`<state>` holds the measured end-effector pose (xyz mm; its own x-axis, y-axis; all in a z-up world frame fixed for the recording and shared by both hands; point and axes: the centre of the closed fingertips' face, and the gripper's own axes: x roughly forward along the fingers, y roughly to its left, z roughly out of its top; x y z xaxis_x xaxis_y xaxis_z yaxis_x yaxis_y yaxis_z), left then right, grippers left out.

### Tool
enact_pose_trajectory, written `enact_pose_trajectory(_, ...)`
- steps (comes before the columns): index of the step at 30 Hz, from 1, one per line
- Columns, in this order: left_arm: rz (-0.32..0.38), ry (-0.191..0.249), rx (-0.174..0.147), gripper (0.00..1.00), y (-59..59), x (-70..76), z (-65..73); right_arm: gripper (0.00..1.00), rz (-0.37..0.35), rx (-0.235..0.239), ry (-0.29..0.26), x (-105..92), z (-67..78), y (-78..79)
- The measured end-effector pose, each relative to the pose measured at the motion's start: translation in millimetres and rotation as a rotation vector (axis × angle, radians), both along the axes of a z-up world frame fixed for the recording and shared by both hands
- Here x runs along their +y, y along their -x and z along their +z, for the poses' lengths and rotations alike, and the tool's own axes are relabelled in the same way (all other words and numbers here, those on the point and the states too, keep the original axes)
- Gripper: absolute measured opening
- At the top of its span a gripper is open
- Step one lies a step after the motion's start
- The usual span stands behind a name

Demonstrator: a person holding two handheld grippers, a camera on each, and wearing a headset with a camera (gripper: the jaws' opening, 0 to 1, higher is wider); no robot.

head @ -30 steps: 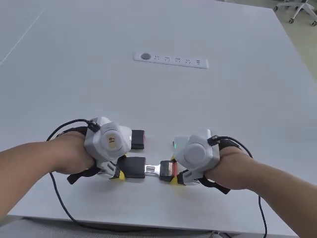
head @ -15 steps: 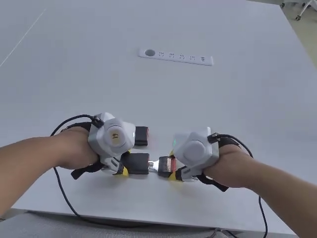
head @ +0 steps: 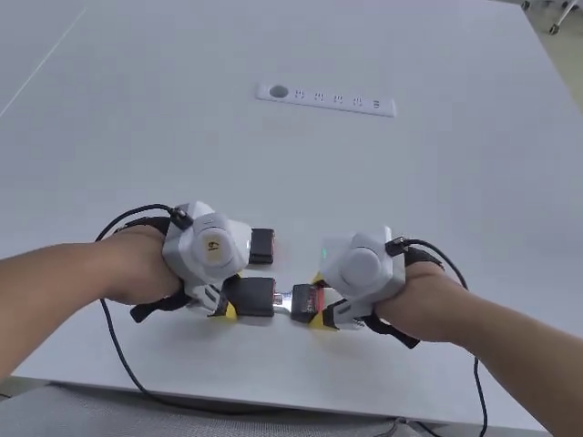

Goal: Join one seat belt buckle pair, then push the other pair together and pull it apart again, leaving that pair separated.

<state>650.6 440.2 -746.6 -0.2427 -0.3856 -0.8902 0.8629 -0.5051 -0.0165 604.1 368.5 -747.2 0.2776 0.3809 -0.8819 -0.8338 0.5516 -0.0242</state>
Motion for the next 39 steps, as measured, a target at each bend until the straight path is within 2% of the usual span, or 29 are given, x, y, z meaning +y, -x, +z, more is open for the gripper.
enact_pose_trajectory(5,-0.004,-0.003,-0.002,0.32,-0.2,0.1,-0.1,0.3,0.0,0.005,0.009,0.7,-0.1,-1.0)
enact_pose_trajectory(15,-0.009,0.002,-0.003,0.32,-0.3,0.2,-0.3,0.3,-0.014,0.004,-0.008,9.2,0.2,-5.5)
enact_pose_trajectory(25,-0.033,-0.017,-0.022,0.32,-1.4,1.6,-1.4,0.29,-0.001,0.002,-0.01,20.3,3.1,-10.6)
enact_pose_trajectory(26,-0.029,-0.015,-0.019,0.32,-1.2,1.0,-2.4,0.29,0.024,0.003,0.009,19.3,4.0,-8.8)
enact_pose_trajectory(39,-0.018,-0.008,-0.015,0.32,-0.2,-2.6,-2.8,0.3,0.009,0.008,0.002,16.0,1.7,-8.9)
